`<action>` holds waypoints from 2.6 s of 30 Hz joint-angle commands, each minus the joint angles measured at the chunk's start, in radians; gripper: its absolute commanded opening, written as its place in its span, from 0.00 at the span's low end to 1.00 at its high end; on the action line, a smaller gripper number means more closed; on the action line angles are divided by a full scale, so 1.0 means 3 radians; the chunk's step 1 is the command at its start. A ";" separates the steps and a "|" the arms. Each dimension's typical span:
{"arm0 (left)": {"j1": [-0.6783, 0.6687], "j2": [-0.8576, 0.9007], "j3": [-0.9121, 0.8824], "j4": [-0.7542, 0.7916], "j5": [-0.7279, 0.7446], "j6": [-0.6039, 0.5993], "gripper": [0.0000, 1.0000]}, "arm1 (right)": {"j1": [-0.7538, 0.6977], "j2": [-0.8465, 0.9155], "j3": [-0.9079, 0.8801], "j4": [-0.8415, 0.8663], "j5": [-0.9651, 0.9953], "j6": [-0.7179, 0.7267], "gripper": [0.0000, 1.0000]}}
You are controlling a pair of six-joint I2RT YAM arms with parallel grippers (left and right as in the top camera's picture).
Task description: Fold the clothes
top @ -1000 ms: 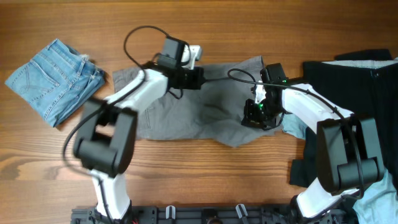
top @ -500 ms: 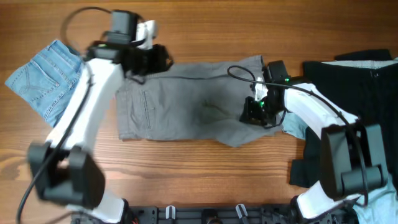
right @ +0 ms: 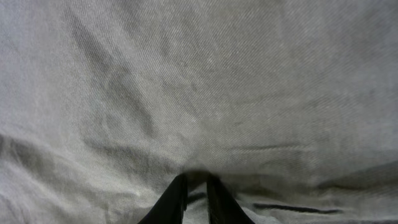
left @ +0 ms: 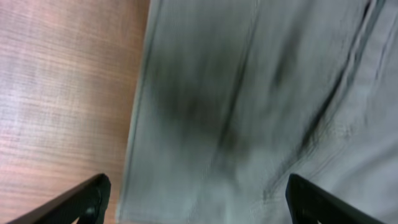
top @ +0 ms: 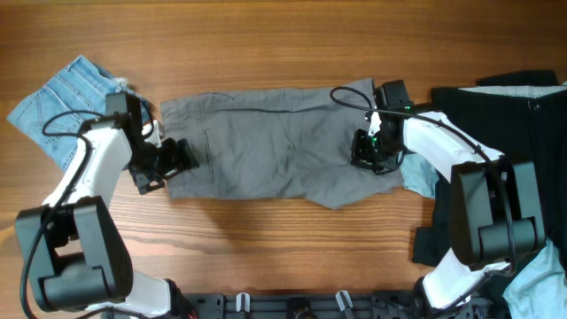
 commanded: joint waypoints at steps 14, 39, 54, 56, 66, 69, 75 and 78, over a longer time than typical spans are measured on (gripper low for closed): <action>0.0013 0.0633 -0.0357 0.1071 0.0732 0.0165 0.26 | 0.0008 0.0207 -0.0022 0.0028 -0.0183 0.0011 0.11; -0.0881 0.0207 0.2154 -0.1712 -0.0083 -0.0151 0.04 | -0.0160 -0.0458 0.0195 -0.0210 -0.0298 -0.0061 0.11; -0.2406 0.0207 0.0771 0.0200 0.0182 -0.1217 0.60 | -0.0160 -0.0458 0.0195 -0.0155 -0.0280 0.0038 0.16; -0.2488 0.0205 0.0776 0.0202 0.0183 -0.0805 0.72 | -0.0160 -0.0458 0.0196 -0.0148 -0.0281 0.0036 0.23; -0.1539 -0.0482 0.1979 -0.1072 -0.0533 -0.0431 0.34 | -0.0051 -0.0477 0.0215 0.0390 -0.1961 -0.0561 0.27; -0.1050 -0.0487 0.1944 -0.1233 -0.0484 -0.0430 0.04 | 0.0409 -0.0473 0.0211 0.0504 -0.2079 -0.0506 0.13; -0.0594 -0.0053 0.1633 -0.1150 0.0336 0.0179 0.06 | 0.1081 -0.0235 -0.0010 0.0322 -0.0668 -0.0150 0.05; -0.0622 0.0234 0.1508 -0.1077 0.0668 0.0252 0.06 | 0.1068 0.0028 -0.0130 -0.0009 -0.0561 0.0048 0.04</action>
